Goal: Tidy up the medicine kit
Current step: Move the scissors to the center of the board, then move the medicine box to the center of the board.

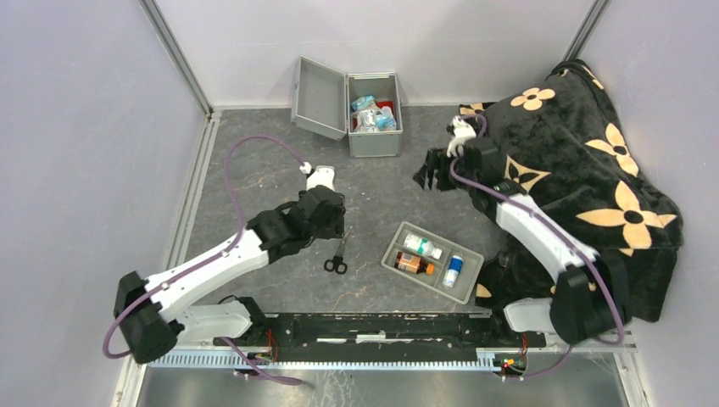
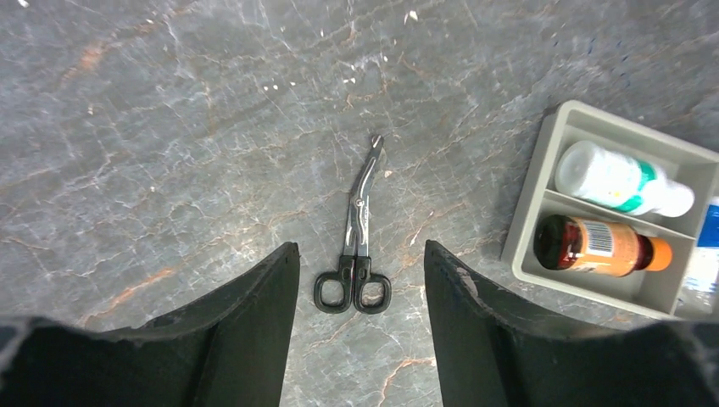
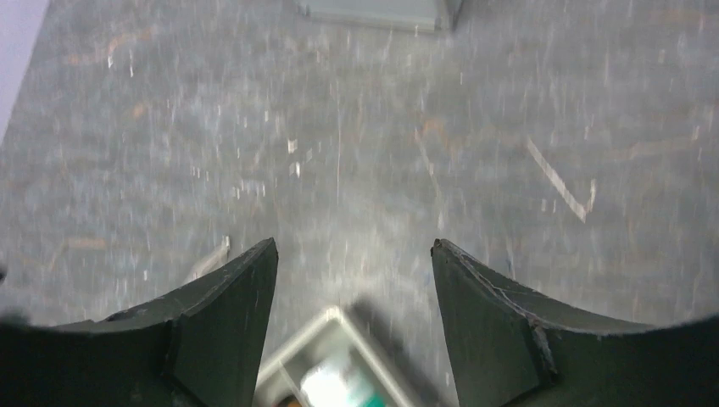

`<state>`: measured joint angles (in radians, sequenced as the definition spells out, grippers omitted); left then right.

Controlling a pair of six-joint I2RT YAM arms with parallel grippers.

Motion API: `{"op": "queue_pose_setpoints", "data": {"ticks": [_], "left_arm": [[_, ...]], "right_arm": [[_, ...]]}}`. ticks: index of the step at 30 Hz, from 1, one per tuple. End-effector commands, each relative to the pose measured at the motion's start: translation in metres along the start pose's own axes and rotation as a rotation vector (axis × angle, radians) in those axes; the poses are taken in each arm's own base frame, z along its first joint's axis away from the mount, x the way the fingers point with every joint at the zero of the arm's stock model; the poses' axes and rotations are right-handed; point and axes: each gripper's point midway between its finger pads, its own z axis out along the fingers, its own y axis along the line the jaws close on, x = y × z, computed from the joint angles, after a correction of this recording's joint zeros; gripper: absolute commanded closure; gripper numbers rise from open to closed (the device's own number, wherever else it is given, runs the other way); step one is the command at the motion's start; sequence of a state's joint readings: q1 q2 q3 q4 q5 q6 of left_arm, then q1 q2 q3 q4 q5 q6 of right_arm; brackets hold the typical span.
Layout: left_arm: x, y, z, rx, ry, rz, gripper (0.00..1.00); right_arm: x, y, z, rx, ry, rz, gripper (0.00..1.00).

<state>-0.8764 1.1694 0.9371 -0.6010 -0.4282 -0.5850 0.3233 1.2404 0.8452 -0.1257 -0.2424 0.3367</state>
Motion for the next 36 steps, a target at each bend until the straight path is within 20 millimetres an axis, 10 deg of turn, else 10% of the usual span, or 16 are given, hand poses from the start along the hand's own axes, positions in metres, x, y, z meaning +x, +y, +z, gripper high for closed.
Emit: {"op": "queue_pose_setpoints", "data": {"ticks": [1, 14, 22, 36], "left_arm": [[-0.024, 0.015, -0.032, 0.003, -0.106, -0.015, 0.37], [-0.043, 0.061, -0.086, -0.011, -0.323, -0.018, 0.29], [-0.034, 0.072, -0.083, -0.039, -0.340, -0.014, 0.29], [-0.033, 0.076, -0.085, -0.042, -0.360, -0.040, 0.29]], "right_arm": [[-0.075, 0.000, 0.042, 0.031, -0.114, 0.009, 0.27], [-0.151, -0.029, 0.190, 0.087, -0.096, 0.049, 0.37], [-0.157, -0.060, 0.214, 0.140, -0.109, 0.060, 0.48], [-0.121, -0.044, 0.223, 0.004, 0.014, 0.040, 0.59]]}}
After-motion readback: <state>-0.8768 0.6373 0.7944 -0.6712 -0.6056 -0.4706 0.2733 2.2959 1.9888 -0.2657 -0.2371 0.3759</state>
